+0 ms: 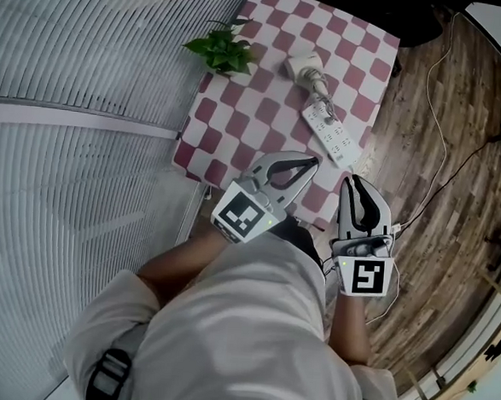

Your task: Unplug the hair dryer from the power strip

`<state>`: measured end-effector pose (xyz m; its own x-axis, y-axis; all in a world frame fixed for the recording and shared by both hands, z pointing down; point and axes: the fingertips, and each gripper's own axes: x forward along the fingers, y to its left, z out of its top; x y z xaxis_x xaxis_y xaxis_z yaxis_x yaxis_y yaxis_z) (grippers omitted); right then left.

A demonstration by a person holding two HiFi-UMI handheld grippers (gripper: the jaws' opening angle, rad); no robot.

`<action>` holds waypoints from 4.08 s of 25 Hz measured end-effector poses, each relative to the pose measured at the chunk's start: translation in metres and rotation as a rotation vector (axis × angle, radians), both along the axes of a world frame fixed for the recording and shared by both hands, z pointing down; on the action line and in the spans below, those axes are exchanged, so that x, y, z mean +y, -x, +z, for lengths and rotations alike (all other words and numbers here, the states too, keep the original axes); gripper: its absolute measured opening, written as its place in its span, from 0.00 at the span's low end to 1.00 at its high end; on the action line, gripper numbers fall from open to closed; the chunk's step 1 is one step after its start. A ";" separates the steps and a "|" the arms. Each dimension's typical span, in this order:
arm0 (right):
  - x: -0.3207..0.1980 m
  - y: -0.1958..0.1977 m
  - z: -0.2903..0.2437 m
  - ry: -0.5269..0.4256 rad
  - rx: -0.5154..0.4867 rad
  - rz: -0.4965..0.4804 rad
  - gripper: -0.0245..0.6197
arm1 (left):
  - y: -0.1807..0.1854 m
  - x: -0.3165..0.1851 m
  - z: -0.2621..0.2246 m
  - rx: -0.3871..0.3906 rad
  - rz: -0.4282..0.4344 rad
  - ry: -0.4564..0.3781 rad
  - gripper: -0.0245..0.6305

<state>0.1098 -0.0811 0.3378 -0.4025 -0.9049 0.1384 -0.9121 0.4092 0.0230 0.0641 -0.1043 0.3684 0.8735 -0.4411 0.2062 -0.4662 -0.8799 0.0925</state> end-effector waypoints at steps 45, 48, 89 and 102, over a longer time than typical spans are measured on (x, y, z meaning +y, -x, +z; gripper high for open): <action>-0.134 -0.013 0.240 0.373 0.185 -0.111 0.30 | -0.019 -0.102 0.230 -0.343 0.035 0.163 0.08; -0.140 -0.011 0.256 0.409 0.202 -0.128 0.31 | -0.019 -0.108 0.246 -0.371 0.034 0.168 0.08; -0.168 -0.006 0.343 0.542 0.277 -0.212 0.21 | -0.040 -0.130 0.329 -0.686 0.127 0.265 0.08; -0.169 -0.009 0.337 0.556 0.212 -0.193 0.18 | -0.041 -0.131 0.329 -0.762 0.092 0.277 0.08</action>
